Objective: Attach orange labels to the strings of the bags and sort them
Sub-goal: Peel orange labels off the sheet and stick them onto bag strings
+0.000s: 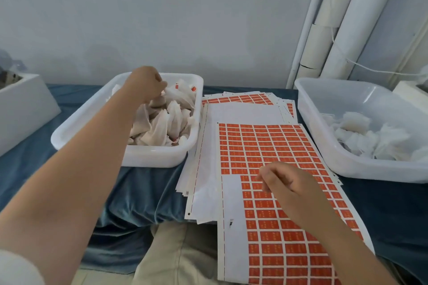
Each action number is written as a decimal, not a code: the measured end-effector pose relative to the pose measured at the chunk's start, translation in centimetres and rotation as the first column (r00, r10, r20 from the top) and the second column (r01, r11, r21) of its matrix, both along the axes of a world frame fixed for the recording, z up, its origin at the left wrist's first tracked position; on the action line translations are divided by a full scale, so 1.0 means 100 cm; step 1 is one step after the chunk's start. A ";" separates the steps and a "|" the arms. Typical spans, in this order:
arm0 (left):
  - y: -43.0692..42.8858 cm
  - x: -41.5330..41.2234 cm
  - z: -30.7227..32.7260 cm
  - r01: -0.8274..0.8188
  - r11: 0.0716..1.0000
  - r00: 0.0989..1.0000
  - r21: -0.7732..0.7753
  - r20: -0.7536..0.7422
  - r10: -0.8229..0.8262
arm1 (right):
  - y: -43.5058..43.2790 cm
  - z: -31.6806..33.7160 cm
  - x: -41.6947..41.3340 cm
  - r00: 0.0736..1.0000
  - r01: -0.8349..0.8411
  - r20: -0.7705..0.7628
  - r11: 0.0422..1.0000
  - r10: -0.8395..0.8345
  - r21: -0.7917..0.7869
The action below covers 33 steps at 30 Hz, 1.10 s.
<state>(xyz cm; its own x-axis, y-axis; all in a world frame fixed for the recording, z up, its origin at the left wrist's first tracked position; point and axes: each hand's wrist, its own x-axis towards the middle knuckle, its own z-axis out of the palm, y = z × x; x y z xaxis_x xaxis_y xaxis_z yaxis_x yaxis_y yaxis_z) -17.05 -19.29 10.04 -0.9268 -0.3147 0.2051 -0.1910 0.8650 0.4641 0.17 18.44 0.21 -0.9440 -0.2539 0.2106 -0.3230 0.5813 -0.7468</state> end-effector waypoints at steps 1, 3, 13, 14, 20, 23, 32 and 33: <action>-0.001 0.001 -0.003 -0.003 0.999 1.000 -0.036 -0.020 0.002 | 0.001 0.000 0.000 1.000 0.003 -0.005 1.000 -0.002 0.012; -0.001 0.003 -0.004 -0.004 0.999 0.998 0.040 -0.066 0.007 | 0.004 0.000 -0.002 1.000 0.022 -0.013 1.000 -0.021 0.017; 0.021 0.013 0.027 -0.027 0.998 0.954 -0.061 -0.300 0.008 | 0.025 0.016 -0.009 0.996 0.089 -0.008 0.996 -0.089 -0.004; 0.026 0.016 0.031 -0.041 0.995 0.950 -0.094 -0.312 0.010 | 0.031 0.019 -0.011 0.994 0.107 -0.003 0.994 -0.107 -0.006; 0.079 0.054 0.034 0.143 0.988 0.896 -0.052 -0.417 -0.152 | 0.088 0.040 -0.026 0.860 0.459 -0.101 0.845 -0.500 -0.274; 0.123 0.088 0.017 0.358 0.933 0.863 -0.023 -0.374 -0.340 | 0.120 0.036 -0.035 0.770 0.572 -0.123 0.762 -0.626 -0.304; 0.209 0.151 -0.060 0.534 0.803 0.845 0.263 -0.135 -0.518 | 0.155 0.044 -0.118 0.863 0.482 -0.046 0.793 -0.503 0.372; 0.212 0.155 -0.067 0.531 0.788 0.845 0.310 -0.132 -0.518 | 0.151 0.046 -0.128 0.864 0.472 -0.038 0.781 -0.502 0.409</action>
<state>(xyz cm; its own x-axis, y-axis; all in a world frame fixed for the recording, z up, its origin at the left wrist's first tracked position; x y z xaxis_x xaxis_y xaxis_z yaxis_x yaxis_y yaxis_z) -1.57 1.91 3.35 -0.9621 0.1636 0.2182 0.2722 0.6267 0.7302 -12.62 33.56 4.84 -0.9724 0.1976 0.1245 0.1264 0.8934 -0.4310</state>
